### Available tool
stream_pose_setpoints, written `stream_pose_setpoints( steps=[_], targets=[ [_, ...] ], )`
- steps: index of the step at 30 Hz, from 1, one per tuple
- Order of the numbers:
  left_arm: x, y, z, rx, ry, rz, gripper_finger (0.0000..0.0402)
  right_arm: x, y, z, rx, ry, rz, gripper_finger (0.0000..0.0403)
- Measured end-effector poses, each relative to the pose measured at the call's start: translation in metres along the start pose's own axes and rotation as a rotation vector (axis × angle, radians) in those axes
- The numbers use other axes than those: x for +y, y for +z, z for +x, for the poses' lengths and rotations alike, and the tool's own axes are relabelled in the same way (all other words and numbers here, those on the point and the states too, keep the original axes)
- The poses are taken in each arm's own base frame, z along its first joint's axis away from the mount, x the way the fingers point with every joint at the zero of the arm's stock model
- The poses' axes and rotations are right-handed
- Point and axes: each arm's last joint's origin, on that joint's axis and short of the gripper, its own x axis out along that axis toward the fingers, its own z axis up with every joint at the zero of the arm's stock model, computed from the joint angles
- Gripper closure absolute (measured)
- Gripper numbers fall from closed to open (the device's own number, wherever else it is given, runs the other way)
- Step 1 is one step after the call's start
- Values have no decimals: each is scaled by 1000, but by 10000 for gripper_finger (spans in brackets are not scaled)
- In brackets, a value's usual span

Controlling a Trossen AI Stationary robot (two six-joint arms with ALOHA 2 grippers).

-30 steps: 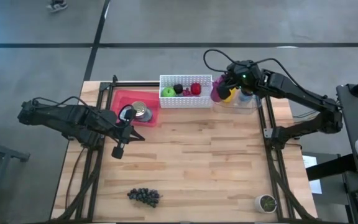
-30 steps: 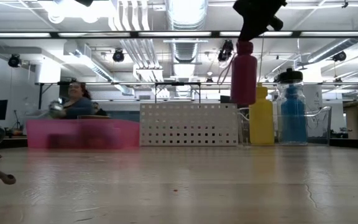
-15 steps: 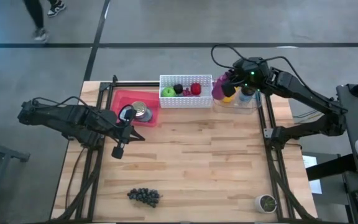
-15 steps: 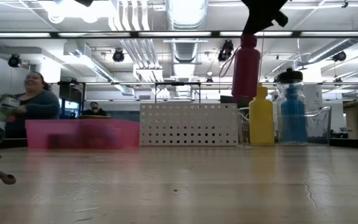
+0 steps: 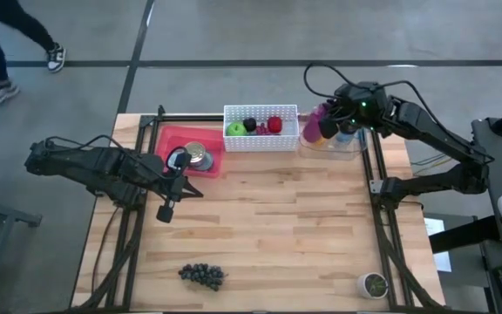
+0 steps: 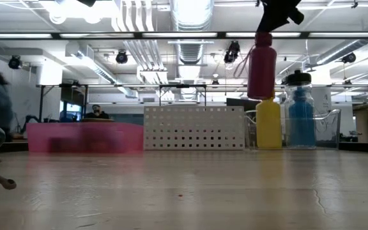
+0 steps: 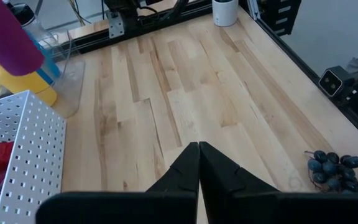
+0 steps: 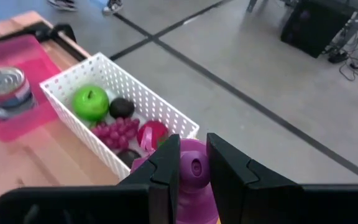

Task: Pick & Place Food Item
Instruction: Put the purple water bottle into the transparent bin

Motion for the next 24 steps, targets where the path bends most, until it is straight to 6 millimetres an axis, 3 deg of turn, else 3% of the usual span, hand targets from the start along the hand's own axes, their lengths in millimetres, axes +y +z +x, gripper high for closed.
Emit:
stream_pose_setpoints(
  steps=[18,24],
  targets=[
    [1,6,0,-65,12,-5,391,3,-15,15,44,-8,-52,342],
    [1,6,0,-65,12,-3,392,7,-26,29,45,-10,-56,342]
  ],
)
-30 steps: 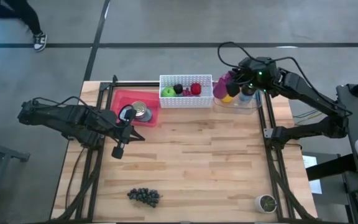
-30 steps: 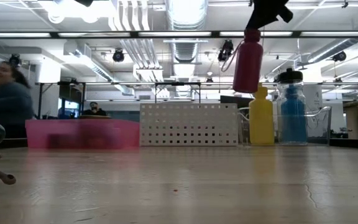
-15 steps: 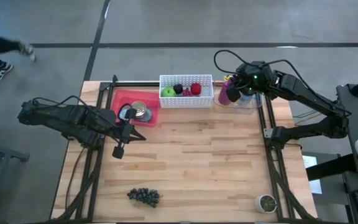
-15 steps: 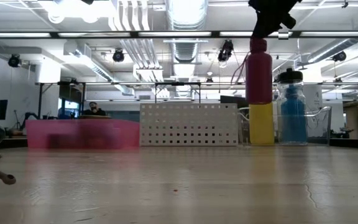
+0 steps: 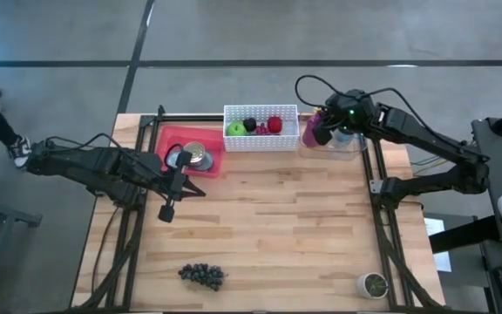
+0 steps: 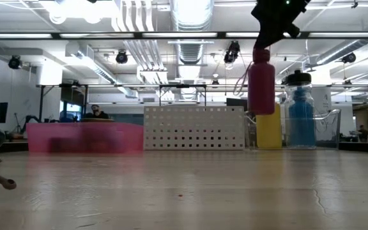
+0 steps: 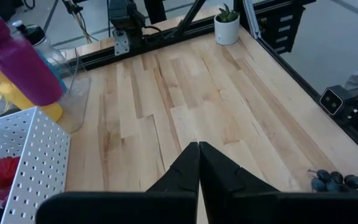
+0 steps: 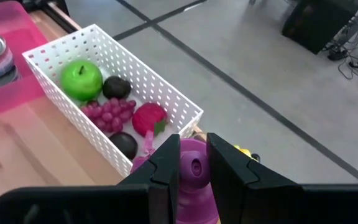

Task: Pick & Place Food Item
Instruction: Put the purple water bottle into the transparent bin

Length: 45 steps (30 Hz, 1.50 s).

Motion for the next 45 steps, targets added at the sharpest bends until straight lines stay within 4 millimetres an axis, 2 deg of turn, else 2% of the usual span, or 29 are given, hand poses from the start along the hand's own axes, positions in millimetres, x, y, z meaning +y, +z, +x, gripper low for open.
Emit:
stream_pose_setpoints(
  steps=[17,29,34,38,45],
  targets=[
    [0,0,0,0,0,6,391,9,-35,34,29,-6,-10,342],
    [0,0,0,0,0,6,391,13,-58,47,94,15,-1,342],
    [0,0,0,0,0,6,391,13,-60,47,96,14,-2,341],
    [0,0,0,0,0,6,391,13,-58,47,90,16,1,328],
    [0,0,0,0,0,6,391,14,-58,47,98,65,3,282]
  ],
)
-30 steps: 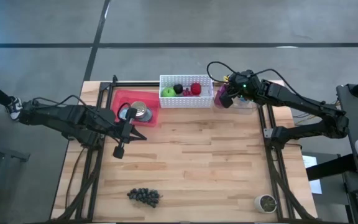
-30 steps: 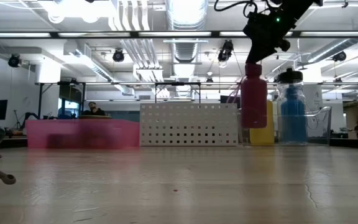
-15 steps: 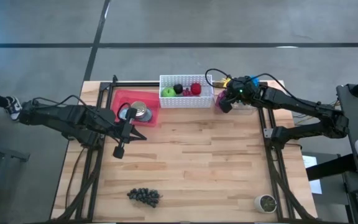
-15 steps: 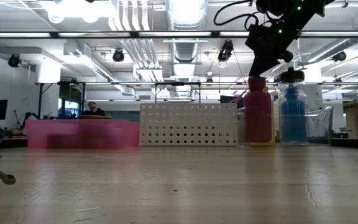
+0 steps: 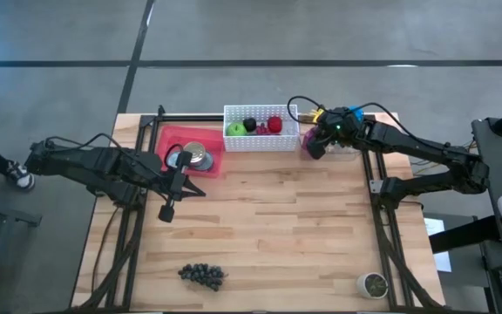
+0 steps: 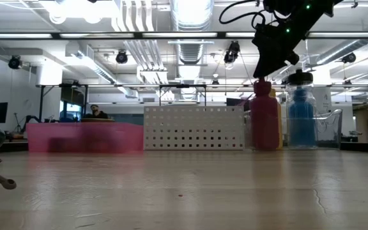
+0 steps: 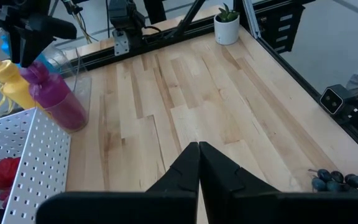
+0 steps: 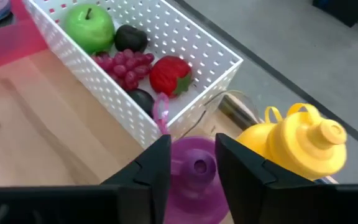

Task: Pick & Place Food Item
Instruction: Put the purple water bottle into the transparent bin, then put the black grapes into the white bin

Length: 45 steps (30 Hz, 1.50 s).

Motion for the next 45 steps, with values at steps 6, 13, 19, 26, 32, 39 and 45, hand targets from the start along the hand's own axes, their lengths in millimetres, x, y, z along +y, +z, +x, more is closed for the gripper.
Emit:
stream_pose_setpoints(
  steps=[6,13,19,26,32,39,45],
  targets=[
    [0,0,0,0,0,0,391,0,0,0,1,4,0,245],
    [0,0,0,0,0,0,392,-1,4,-7,-17,5,4,222],
    [0,0,0,0,0,0,392,-3,18,-19,-36,7,4,214],
    [0,-1,0,14,-3,1,391,-1,37,-43,-33,135,27,219],
    [-4,-5,0,58,-25,9,392,26,41,-62,-69,282,-59,233],
    [-29,-9,7,145,-142,-10,392,60,30,-79,-77,422,-181,254],
    [-68,-24,28,264,-262,-20,392,82,24,-92,-121,521,-232,269]
  ],
)
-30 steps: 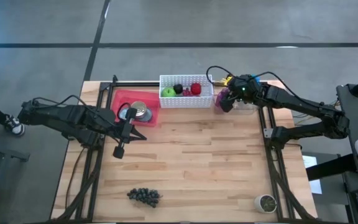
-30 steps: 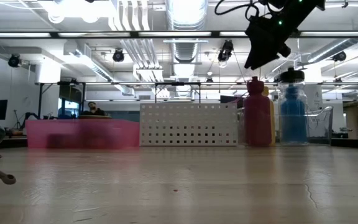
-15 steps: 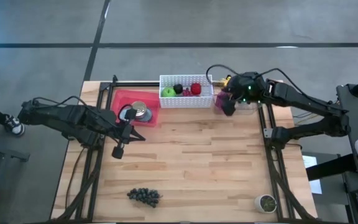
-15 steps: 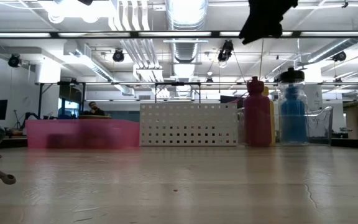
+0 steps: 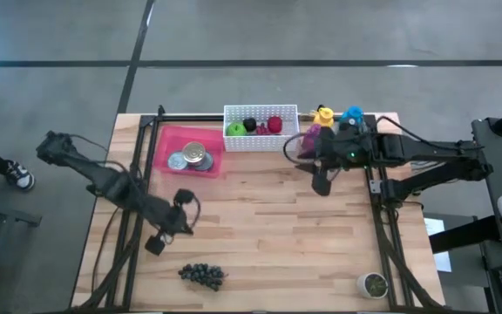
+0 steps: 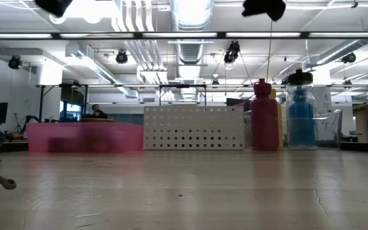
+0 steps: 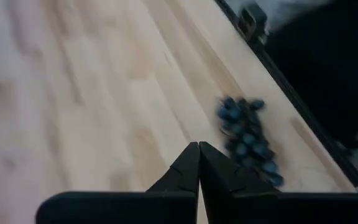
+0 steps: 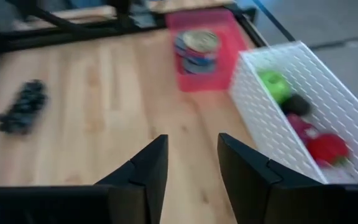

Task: Pick & Place Food Item
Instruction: Put the black grapes into the white bin

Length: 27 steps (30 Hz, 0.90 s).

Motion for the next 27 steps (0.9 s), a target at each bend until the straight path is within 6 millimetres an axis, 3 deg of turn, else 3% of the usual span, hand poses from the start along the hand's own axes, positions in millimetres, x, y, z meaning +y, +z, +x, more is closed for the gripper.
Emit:
stream_pose_setpoints(
  steps=[5,13,27],
  targets=[
    [-22,-14,23,97,-53,-77,392,22,1,-4,-49,92,-53,286],
    [-46,-34,51,99,-124,-110,392,49,-6,-7,-70,199,-107,339],
    [-63,-59,114,83,-291,-100,392,56,-19,3,-80,226,-114,383]
  ],
)
